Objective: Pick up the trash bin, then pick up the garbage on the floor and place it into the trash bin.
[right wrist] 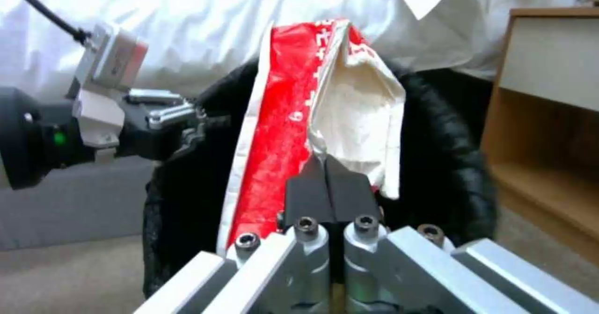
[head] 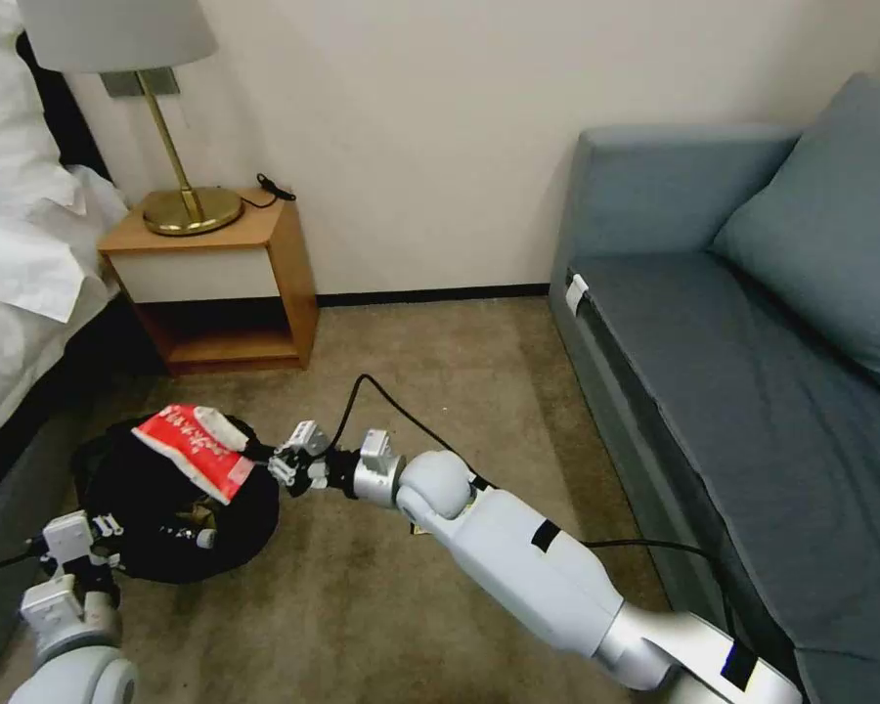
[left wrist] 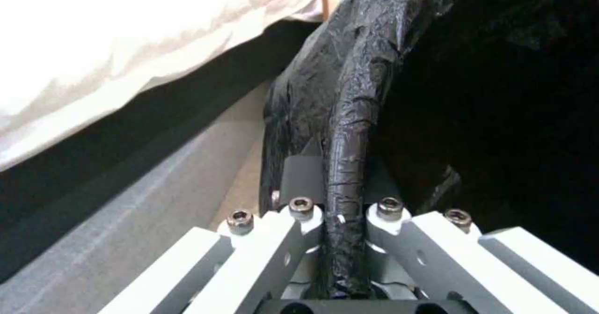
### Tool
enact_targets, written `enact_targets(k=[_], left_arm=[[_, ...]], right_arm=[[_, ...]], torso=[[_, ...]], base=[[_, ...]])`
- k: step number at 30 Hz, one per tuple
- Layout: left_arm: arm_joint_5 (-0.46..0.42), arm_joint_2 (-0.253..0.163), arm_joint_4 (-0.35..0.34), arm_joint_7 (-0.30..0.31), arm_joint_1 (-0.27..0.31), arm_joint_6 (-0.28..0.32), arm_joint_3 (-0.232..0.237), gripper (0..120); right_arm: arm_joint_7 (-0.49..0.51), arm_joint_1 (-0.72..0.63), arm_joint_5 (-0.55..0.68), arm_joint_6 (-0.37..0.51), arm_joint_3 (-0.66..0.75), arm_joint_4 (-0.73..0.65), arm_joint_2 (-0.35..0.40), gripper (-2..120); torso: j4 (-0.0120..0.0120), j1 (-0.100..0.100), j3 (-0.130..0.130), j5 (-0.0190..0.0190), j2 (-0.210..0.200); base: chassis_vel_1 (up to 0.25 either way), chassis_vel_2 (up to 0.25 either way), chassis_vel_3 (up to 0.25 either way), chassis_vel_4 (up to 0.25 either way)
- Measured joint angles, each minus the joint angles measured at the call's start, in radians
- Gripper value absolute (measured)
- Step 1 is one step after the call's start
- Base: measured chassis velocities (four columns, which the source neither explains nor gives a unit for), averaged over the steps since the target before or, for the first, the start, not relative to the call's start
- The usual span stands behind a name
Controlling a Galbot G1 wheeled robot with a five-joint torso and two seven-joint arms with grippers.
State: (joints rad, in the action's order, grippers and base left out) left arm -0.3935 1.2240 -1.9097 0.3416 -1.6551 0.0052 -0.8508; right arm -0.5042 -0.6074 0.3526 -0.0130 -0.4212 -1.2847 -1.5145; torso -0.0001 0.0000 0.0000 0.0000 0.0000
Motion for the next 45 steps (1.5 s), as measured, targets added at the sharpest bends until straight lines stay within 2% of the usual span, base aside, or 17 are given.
enact_targets(k=[7,14,20,21,24,25,27,28,30,31,33,34,37,40,45], left_arm=[[-0.020,0.011,-0.029,-0.020,-0.022,-0.006,0.000,4],[-0.020,0.012,-0.034,-0.058,-0.038,-0.042,-0.006,4],[-0.018,0.014,-0.041,-0.067,-0.039,-0.048,-0.006,4],[-0.018,0.014,-0.041,-0.067,-0.039,-0.048,-0.006,4],[-0.016,0.015,-0.042,-0.067,-0.039,-0.048,-0.005,4],[-0.016,0.015,-0.042,-0.067,-0.039,-0.048,-0.005,4],[-0.014,0.016,-0.042,-0.067,-0.040,-0.048,-0.005,4],[-0.014,0.016,-0.042,-0.067,-0.040,-0.048,-0.005,4],[-0.013,0.016,-0.042,-0.067,-0.040,-0.048,-0.005,4],[-0.013,0.016,-0.042,-0.067,-0.040,-0.048,-0.005,4],[-0.012,0.016,-0.040,-0.066,-0.039,-0.048,-0.005,4],[-0.011,0.016,-0.033,-0.064,-0.037,-0.049,-0.009,4],[-0.007,0.014,-0.021,-0.060,-0.036,-0.052,-0.015,4],[-0.004,0.010,-0.009,-0.051,-0.037,-0.063,-0.024,4],[-0.004,0.008,0.003,-0.047,-0.039,-0.070,-0.027,4]], right_arm=[[0.013,0.019,-0.013,-0.011,-0.018,0.052,-0.032,0],[0.053,0.018,-0.035,-0.020,-0.065,0.060,-0.052,0],[0.060,0.008,-0.044,-0.020,-0.083,0.032,-0.045,22],[0.060,0.008,-0.044,-0.020,-0.083,0.032,-0.045,22],[0.065,0.008,-0.043,-0.020,-0.082,0.020,-0.037,38],[0.065,0.008,-0.043,-0.020,-0.082,0.020,-0.037,38],[0.069,0.006,-0.040,-0.020,-0.077,0.013,-0.031,49],[0.069,0.006,-0.040,-0.020,-0.077,0.013,-0.031,49],[0.073,0.005,-0.037,-0.020,-0.071,0.008,-0.026,59],[0.073,0.005,-0.037,-0.020,-0.071,0.008,-0.026,59],[0.074,0.005,-0.030,-0.020,-0.063,0.003,-0.018,66],[0.074,0.007,-0.025,-0.020,-0.057,0.000,-0.005,74],[0.068,0.013,-0.021,-0.018,-0.049,-0.001,0.019,81],[0.004,0.021,-0.036,-0.005,-0.021,0.009,0.079,95],[-0.082,0.022,-0.094,-0.003,0.019,0.041,0.131,99]], torso=[[0.0001,0.000,0.000,0.0000,0.000],[0.0003,0.000,0.000,0.0000,0.000],[0.0001,0.000,0.000,0.0000,0.000],[0.0001,0.000,0.000,0.0000,0.000],[0.0001,0.000,0.000,0.0000,0.000],[0.0001,0.000,0.000,0.0000,0.000],[0.0001,0.000,0.000,0.0000,0.000],[0.0001,0.000,0.000,0.0000,0.000],[0.0001,0.000,0.000,0.0000,0.000],[0.0001,0.000,0.000,0.0000,0.000],[0.0001,0.000,0.000,0.0000,0.000],[0.0000,0.000,0.000,0.0000,0.000],[0.0001,0.000,0.000,0.0000,0.000],[0.0002,0.000,0.000,0.0001,0.000],[-0.0001,0.000,0.000,0.0002,0.000]], base=[[0.000,0.000,0.000,0.000],[0.000,0.000,0.000,0.000],[0.000,0.000,0.000,0.000],[0.000,0.000,0.000,0.000],[0.000,0.000,0.000,0.000],[0.000,0.000,0.000,0.000],[0.000,0.000,0.000,0.000],[0.000,0.000,0.000,0.000],[0.000,0.000,0.000,0.000],[0.000,0.000,0.000,0.000],[0.000,0.000,0.000,0.000],[0.000,0.000,0.000,0.000],[0.000,0.000,0.000,0.000],[0.000,0.000,0.000,0.000],[0.000,0.000,0.000,0.000]])
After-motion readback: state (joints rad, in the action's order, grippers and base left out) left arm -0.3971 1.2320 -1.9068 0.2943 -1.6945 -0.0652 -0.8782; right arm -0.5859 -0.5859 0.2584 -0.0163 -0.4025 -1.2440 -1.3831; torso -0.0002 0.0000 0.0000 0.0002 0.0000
